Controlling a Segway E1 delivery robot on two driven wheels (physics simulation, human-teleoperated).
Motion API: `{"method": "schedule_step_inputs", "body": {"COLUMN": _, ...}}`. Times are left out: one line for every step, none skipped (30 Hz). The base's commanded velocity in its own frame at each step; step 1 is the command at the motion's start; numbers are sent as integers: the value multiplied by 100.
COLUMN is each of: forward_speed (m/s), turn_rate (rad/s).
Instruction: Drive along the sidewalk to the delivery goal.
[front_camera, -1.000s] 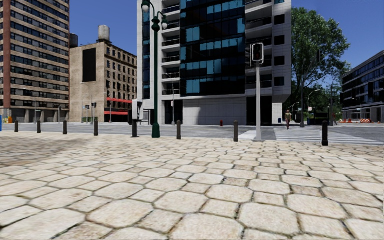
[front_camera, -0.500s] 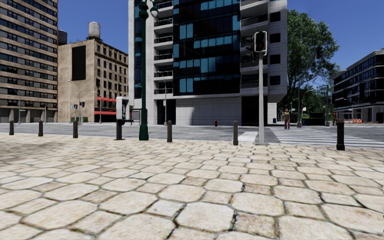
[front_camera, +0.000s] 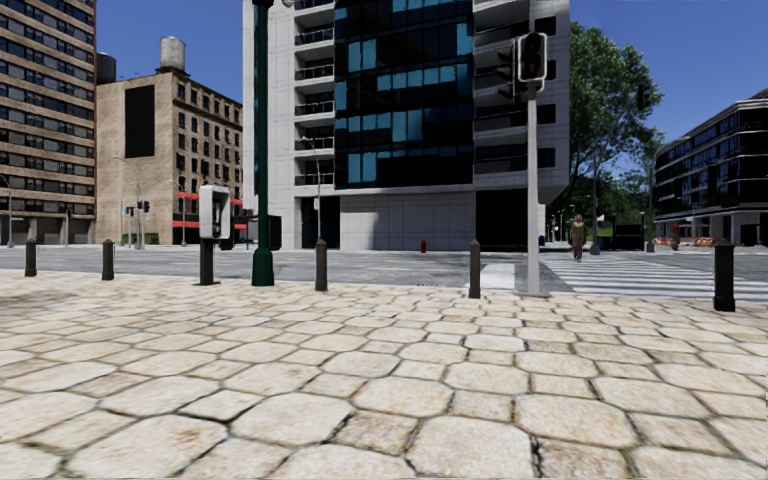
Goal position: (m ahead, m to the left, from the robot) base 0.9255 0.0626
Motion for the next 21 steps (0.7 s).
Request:
{"method": "schedule_step_inputs", "body": {"forward_speed": 142, "turn_rate": 0}}
{"method": "schedule_step_inputs", "body": {"forward_speed": 134, "turn_rate": 0}}
{"method": "schedule_step_inputs", "body": {"forward_speed": 124, "turn_rate": 0}}
{"method": "schedule_step_inputs", "body": {"forward_speed": 114, "turn_rate": 0}}
{"method": "schedule_step_inputs", "body": {"forward_speed": 100, "turn_rate": -7}}
{"method": "schedule_step_inputs", "body": {"forward_speed": 91, "turn_rate": -21}}
{"method": "schedule_step_inputs", "body": {"forward_speed": 91, "turn_rate": -21}}
{"method": "schedule_step_inputs", "body": {"forward_speed": 87, "turn_rate": -24}}
{"method": "schedule_step_inputs", "body": {"forward_speed": 83, "turn_rate": -8}}
{"method": "schedule_step_inputs", "body": {"forward_speed": 72, "turn_rate": 0}}
{"method": "schedule_step_inputs", "body": {"forward_speed": 54, "turn_rate": 0}}
{"method": "schedule_step_inputs", "body": {"forward_speed": 46, "turn_rate": 0}}
{"method": "schedule_step_inputs", "body": {"forward_speed": 35, "turn_rate": 0}}
{"method": "schedule_step_inputs", "body": {"forward_speed": 35, "turn_rate": 0}}
{"method": "schedule_step_inputs", "body": {"forward_speed": 17, "turn_rate": 0}}
{"method": "schedule_step_inputs", "body": {"forward_speed": 0, "turn_rate": 0}}
{"method": "schedule_step_inputs", "body": {"forward_speed": 0, "turn_rate": 0}}
{"method": "schedule_step_inputs", "body": {"forward_speed": 0, "turn_rate": 0}}
{"method": "schedule_step_inputs", "body": {"forward_speed": 0, "turn_rate": 0}}
{"method": "schedule_step_inputs", "body": {"forward_speed": 0, "turn_rate": 0}}
{"method": "schedule_step_inputs", "body": {"forward_speed": 0, "turn_rate": 0}}
